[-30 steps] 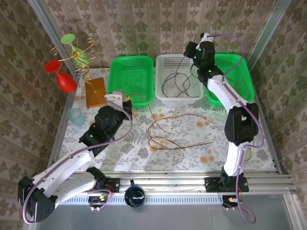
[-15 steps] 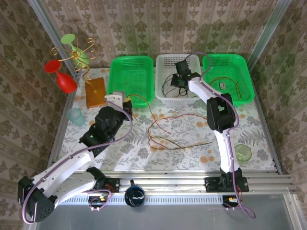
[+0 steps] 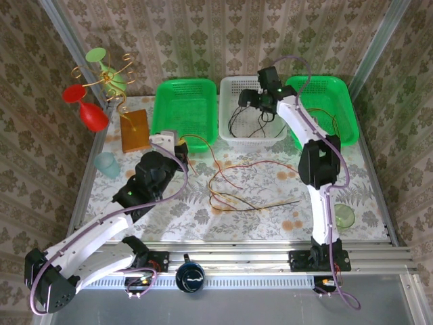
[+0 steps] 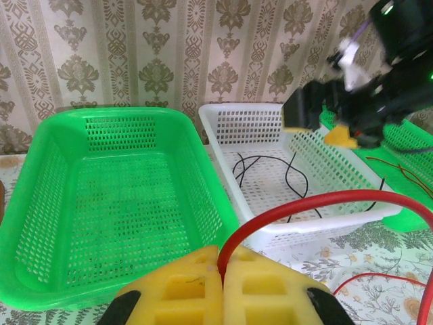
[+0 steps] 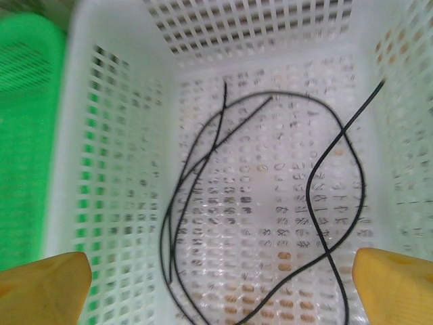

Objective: Untangle the cables

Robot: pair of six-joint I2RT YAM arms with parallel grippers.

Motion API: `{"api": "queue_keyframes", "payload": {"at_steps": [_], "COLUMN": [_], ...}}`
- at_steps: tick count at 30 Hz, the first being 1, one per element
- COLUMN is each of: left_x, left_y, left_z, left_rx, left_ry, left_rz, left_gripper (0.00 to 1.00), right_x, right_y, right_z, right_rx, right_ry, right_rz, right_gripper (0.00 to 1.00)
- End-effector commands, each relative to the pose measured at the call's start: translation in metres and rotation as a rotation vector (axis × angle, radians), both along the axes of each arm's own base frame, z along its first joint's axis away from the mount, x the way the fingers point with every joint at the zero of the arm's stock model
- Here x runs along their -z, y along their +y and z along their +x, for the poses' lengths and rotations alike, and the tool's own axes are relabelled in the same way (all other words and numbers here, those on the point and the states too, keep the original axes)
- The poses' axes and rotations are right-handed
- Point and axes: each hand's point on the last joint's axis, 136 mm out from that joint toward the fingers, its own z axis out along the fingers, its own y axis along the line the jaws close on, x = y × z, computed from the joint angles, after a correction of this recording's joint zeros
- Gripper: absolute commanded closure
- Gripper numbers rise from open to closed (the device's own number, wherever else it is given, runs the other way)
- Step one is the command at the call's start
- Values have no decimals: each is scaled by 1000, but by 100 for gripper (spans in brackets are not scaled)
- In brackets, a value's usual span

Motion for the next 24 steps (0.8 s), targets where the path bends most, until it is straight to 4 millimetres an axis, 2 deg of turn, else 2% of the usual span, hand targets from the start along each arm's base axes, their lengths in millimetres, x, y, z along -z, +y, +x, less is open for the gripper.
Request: {"api": "queue_keyframes", "payload": {"at_steps": [1, 3, 5, 9, 13, 19, 22, 24], "left_x": [-10, -10, -9, -8, -5, -4, -3, -3], "left_y": [-2, -5, -7, -10, -15, -18, -18, -18], "left_z": [-1, -1, 0, 2, 3, 4, 3, 3], "left_rx": [0, 5, 8, 16, 23, 30, 30, 28], "left_ry": [-15, -13, -11, -11, -8, -1, 0, 0], "left_rz": [-27, -27, -24, -23, -19, -20, -19, -17], "left_gripper": [100, 100, 100, 100, 100, 100, 100, 100], "right_x": [-76, -82, -80, -55, -25, 11, 19, 22], "right_y": [-17, -31, -45, -71, -87, -89, -87, -85], "right_z": [-24, -37, -51, -75, -88, -95, -96, -95], "right_rx": [8, 31, 57, 97, 129, 110, 92, 83], "right_ry": [-89, -62, -12, 98, 164, 208, 211, 208], "right_rz": [-27, -49, -52, -62, -38, -9, -6, -4], "right_gripper": [0, 0, 0, 0, 0, 0, 2, 7]}}
